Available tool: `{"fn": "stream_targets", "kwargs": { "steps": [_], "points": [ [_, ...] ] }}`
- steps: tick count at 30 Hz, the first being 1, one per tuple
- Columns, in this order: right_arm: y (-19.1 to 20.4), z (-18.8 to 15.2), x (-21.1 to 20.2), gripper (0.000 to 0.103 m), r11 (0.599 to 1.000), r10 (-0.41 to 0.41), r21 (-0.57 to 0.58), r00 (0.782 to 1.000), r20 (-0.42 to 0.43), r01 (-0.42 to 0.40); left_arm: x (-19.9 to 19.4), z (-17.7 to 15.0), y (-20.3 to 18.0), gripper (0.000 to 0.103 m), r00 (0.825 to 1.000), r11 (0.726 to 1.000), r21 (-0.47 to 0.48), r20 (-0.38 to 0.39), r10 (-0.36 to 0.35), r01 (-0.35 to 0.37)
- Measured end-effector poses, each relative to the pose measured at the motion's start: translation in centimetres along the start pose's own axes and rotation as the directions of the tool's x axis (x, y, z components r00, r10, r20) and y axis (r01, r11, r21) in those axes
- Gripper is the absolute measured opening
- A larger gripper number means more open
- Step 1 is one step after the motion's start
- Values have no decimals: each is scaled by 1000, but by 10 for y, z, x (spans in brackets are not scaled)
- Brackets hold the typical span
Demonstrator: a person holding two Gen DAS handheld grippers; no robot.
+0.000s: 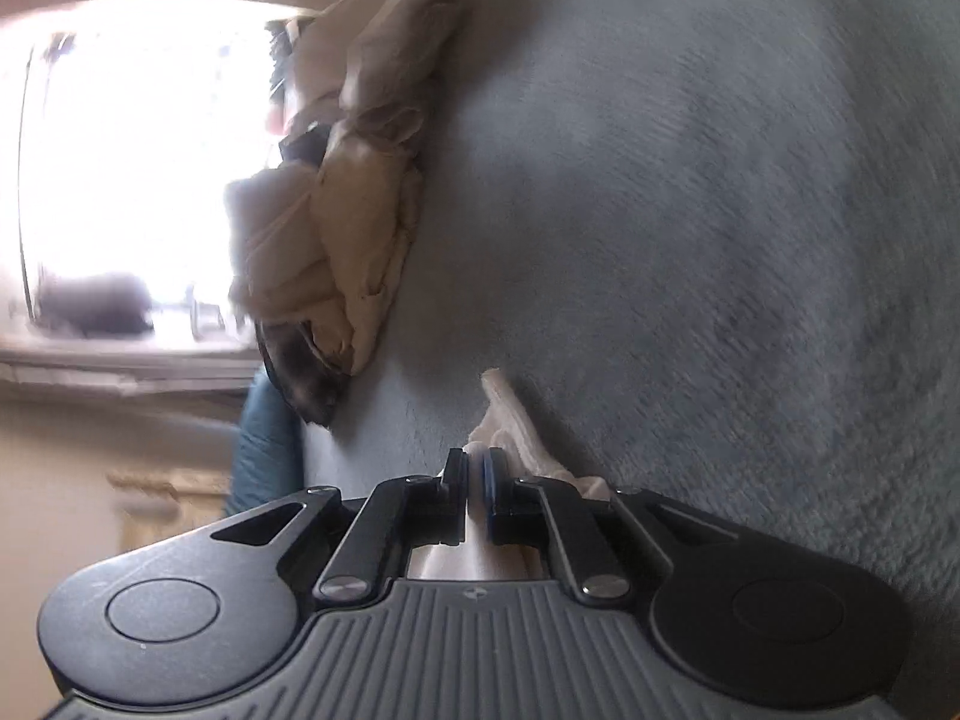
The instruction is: Fold clothes
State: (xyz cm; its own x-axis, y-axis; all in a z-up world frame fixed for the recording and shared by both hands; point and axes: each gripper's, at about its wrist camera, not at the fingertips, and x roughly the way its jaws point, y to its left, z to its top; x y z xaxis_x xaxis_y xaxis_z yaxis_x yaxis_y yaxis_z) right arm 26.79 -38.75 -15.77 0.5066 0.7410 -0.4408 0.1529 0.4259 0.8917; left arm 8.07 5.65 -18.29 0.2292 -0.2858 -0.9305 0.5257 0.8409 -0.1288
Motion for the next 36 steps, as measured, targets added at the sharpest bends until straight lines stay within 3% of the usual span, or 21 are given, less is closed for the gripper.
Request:
{"fn": "stream_targets", "kwargs": {
  "steps": [5, 8, 10, 13, 15, 17, 23, 25, 26, 28, 32, 36],
  "points": [
    [23, 0, 0, 14, 985, -65, -157, 997, 33, 70, 3, 2, -1, 103, 1000, 1000, -2, 0, 2, -2],
    [43, -2, -6, 15, 943, -99, -307, 990, 102, 126, 5, 3, -7, 103, 1000, 1000, -2, 0, 2, -2],
    [59, -7, -1, 21, 893, -104, -431, 991, 78, 128, 6, 3, -5, 103, 1000, 1000, -2, -1, 2, -2],
    [88, -19, 18, 46, 770, -159, -625, 987, 9, 129, 8, 4, -2, 103, 1000, 1000, -1, -3, 2, -2],
    [103, -26, 31, 46, 687, -191, -717, 981, -18, 120, 9, 5, 0, 103, 1000, 1000, -1, -2, 0, 0],
    [112, -29, 45, 46, 635, -222, -765, 974, -45, 109, 13, 10, 8, 103, 1000, 1000, -1, -2, -1, 1],
    [119, -32, 74, 43, 548, -341, -835, 923, -180, 40, 19, 11, 17, 103, 1000, 1000, 1, 0, -10, 10],
    [118, -29, 74, 36, 550, -348, -835, 915, -203, 23, 21, 13, 23, 103, 1000, 1000, 2, 0, -15, 15],
    [117, -27, 74, 22, 557, -347, -831, 913, -213, 18, 22, 14, 25, 103, 1000, 1000, 2, 0, -17, 17],
    [113, -20, 73, 7, 586, -337, -810, 912, -235, 8, 23, 14, 28, 103, 1000, 1000, 4, 1, -22, 22],
    [94, 0, 81, 3, 750, -258, -661, 924, -283, 7, 25, 14, 32, 103, 1000, 1000, 4, 2, -30, 30],
    [64, 17, 81, 2, 904, -180, -424, 943, -279, 47, 27, 16, 37, 103, 999, 999, 4, 1, -33, 33]
  ]
}}
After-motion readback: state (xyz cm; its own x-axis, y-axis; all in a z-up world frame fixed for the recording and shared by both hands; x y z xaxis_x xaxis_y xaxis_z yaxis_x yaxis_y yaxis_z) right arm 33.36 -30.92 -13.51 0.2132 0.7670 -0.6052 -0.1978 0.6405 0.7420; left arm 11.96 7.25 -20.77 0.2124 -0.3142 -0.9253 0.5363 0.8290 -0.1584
